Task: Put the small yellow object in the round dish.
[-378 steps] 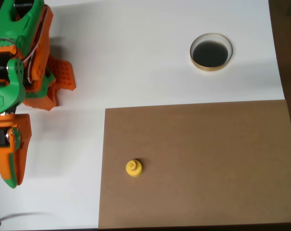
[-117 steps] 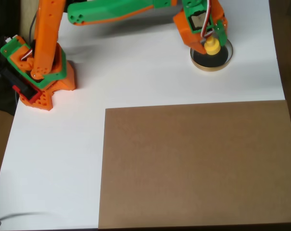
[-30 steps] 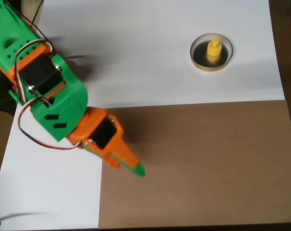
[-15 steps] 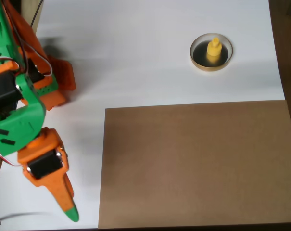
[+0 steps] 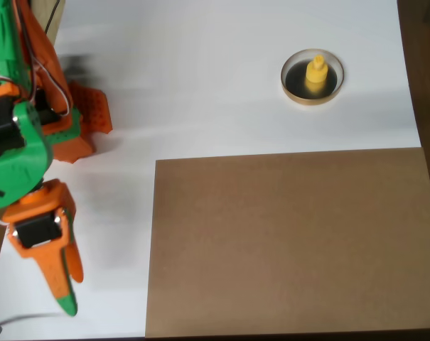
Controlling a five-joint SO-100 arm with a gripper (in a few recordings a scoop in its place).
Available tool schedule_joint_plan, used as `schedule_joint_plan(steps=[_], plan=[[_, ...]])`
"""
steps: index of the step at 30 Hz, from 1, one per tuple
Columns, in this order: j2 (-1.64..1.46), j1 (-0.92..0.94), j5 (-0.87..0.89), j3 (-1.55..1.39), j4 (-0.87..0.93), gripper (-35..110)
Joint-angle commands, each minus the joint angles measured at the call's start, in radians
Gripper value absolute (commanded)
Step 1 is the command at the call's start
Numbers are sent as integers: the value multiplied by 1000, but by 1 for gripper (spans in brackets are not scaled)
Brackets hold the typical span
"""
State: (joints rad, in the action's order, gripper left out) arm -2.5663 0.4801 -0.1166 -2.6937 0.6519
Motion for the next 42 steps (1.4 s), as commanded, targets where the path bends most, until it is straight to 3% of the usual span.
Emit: schedule_joint_plan(steps=[1, 10, 21, 30, 34, 42], plan=[[-207, -35, -17, -84, 31, 25], [-699, -38, 9, -278, 219, 25], [-703, 11, 61, -301, 219, 12], [-701, -15, 52, -298, 249, 9], [-701, -14, 38, -310, 207, 0], [-701, 18, 115, -322, 173, 0]])
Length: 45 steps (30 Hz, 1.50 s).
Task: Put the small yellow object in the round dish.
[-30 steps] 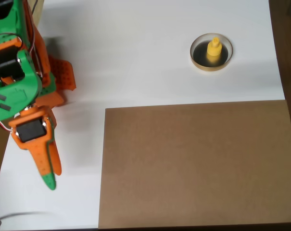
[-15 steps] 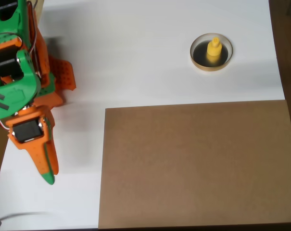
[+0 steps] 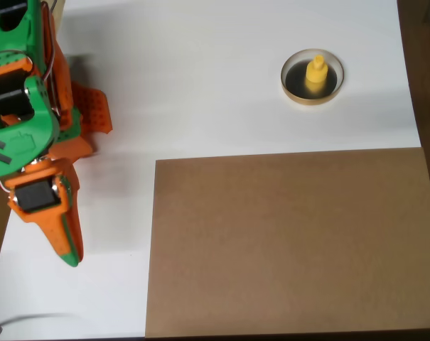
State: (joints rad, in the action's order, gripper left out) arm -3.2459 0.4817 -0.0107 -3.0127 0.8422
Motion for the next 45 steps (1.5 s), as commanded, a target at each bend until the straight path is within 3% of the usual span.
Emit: schedule_joint_plan(steps=[1, 13, 45], plan=[[-21, 17, 9, -3, -20, 0], [-21, 17, -6, -40, -127, 0], [-21, 17, -6, -41, -129, 0]])
